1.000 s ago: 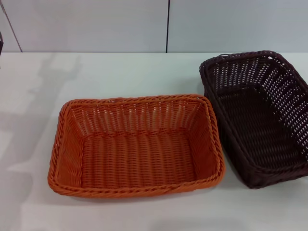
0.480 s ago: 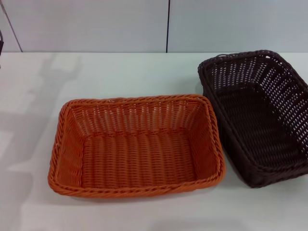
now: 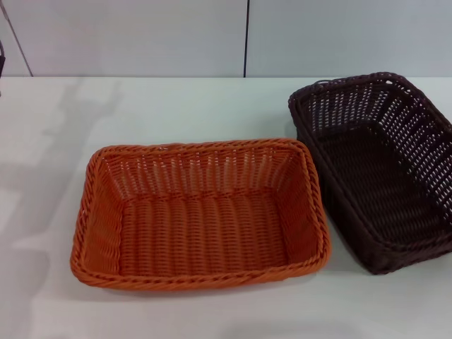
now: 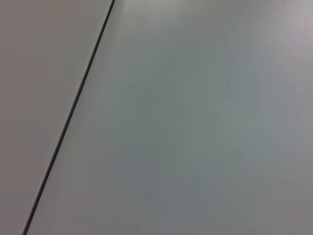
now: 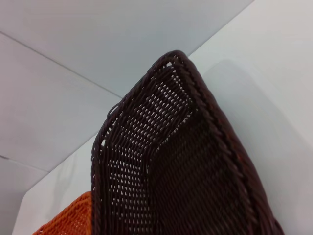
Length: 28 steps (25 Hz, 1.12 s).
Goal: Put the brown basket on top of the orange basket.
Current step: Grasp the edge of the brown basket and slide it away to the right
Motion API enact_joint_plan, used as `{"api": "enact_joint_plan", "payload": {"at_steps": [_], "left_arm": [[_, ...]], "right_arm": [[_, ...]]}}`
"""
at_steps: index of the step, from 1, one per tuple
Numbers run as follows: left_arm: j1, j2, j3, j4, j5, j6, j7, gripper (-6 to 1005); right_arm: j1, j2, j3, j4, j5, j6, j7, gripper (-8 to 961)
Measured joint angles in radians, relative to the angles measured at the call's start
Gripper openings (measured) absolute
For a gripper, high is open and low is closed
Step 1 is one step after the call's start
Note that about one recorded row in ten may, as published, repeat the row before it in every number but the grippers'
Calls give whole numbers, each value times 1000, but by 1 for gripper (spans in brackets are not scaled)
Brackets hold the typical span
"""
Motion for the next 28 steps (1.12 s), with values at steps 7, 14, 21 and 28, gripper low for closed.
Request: {"api": "enact_joint_plan", "payload": {"at_steps": [7, 14, 21, 28], "left_arm": [[-7, 0, -2, 0, 0, 7, 1, 834], [-14, 0, -7, 0, 0, 14, 2, 833], [-17, 4, -9, -27, 0, 43, 3, 834], [-39, 6, -6, -28, 3, 71, 14, 834]], "right_arm": [[15, -23, 1, 19, -3, -18, -2, 705], [-2, -28, 2, -66, -42, -11, 25, 705], [-24, 24, 19, -193, -57, 16, 22, 705], [-24, 50, 15, -165, -57, 12, -15, 706]]}}
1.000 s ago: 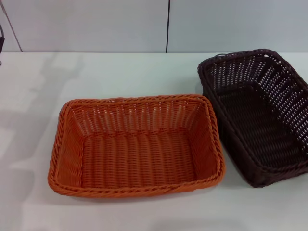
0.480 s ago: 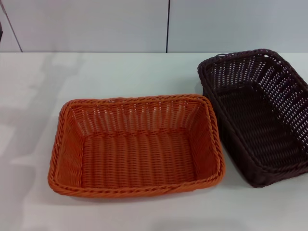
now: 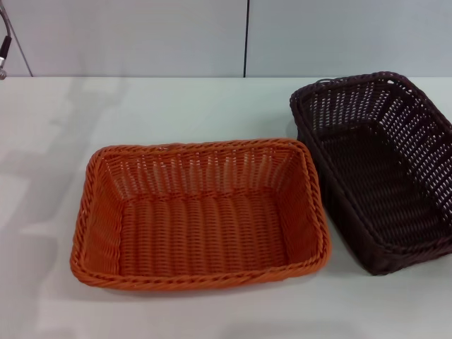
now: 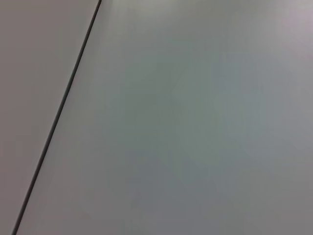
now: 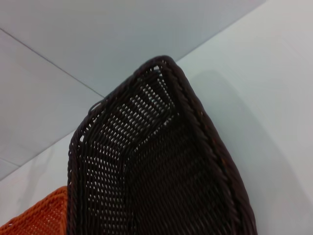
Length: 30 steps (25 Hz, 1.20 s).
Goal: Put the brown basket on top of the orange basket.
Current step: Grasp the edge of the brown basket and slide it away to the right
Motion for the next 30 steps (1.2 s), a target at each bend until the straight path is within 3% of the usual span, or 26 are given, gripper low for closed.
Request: {"api": "enact_joint_plan", "payload": {"at_steps": [11, 23, 30], "left_arm": [[-3, 2, 2, -17, 1, 4, 1, 834], [-3, 4, 4, -24, 10, 4, 0, 833], [3, 5, 1, -24, 10, 1, 0, 834]], "right_arm": [[-6, 10, -12, 157, 3, -1, -50, 706], [43, 19, -15, 232, 15, -3, -87, 706], [52, 12, -2, 239, 27, -26, -94, 706]]}}
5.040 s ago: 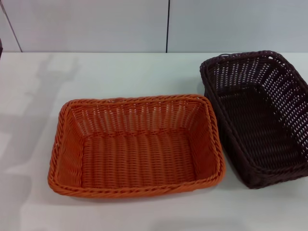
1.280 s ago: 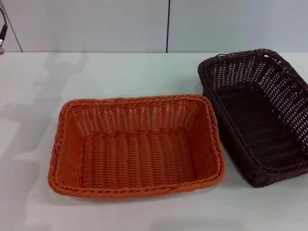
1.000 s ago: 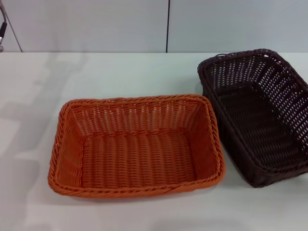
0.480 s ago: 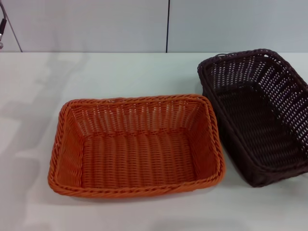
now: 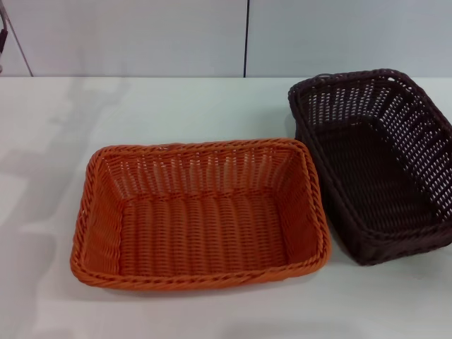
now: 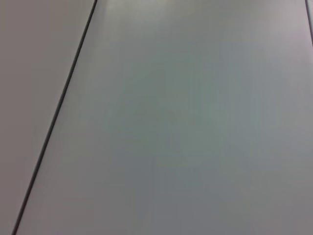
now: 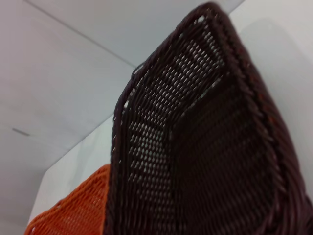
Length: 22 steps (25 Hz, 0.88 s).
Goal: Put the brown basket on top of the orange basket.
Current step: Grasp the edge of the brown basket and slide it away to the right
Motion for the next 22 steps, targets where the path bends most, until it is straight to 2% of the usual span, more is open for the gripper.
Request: {"api": "enact_joint_plan", "payload": {"at_steps": [10, 22], "left_arm": [[10, 0, -5, 0, 0, -1, 0, 834], [9, 3, -8, 1, 0, 6, 0, 834]], "right_arm": [[15, -21, 4, 1, 1, -87, -15, 706], [25, -39, 7, -1, -5, -103, -15, 706]]}}
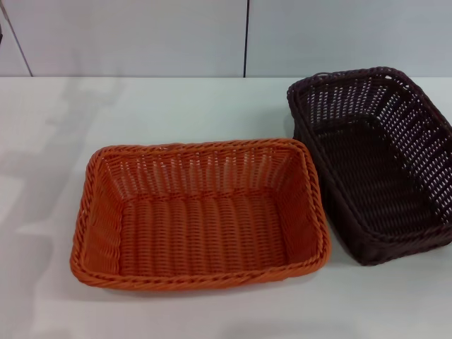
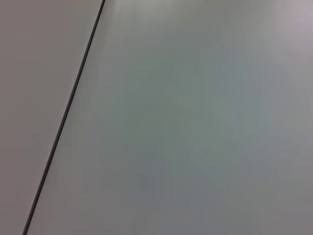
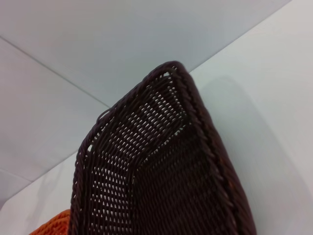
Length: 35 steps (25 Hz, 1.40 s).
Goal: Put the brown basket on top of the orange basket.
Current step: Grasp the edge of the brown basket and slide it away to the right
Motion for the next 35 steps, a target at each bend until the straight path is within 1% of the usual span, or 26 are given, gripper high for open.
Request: {"api": "enact_joint_plan", "payload": {"at_steps": [4, 6, 10, 13, 17, 20, 21, 28, 35], "left_arm": [[0, 2, 0, 0, 0, 1, 0, 834], [-1, 4, 0, 0, 0, 2, 0, 834], [-1, 6, 0, 0, 0, 2, 0, 834], [-3, 7, 0, 0, 0, 2, 0, 833], [-7, 8, 0, 0, 0, -1, 0, 833], [-7, 8, 0, 0, 0, -2, 0, 833], [-6, 8, 0, 0, 0, -3, 0, 833], [0, 7, 0, -10, 0, -7, 0, 833], [1, 8, 0, -11, 0, -4, 0, 833]], "right_arm": [[-8, -3, 2, -9, -5, 16, 3, 706], [-15, -8, -1, -22, -38, 45, 3, 706], [-26, -7, 0, -34, -51, 73, -7, 706], [-30, 0, -4, -35, -49, 94, -19, 706], [-17, 21, -20, -33, -48, 120, -36, 706], [-8, 25, -32, -28, -46, 125, -43, 706], [2, 30, -43, -24, -46, 128, -48, 706], [30, 35, -73, -1, -37, 131, -50, 707], [45, 28, -62, 8, -17, 130, -58, 707]]}}
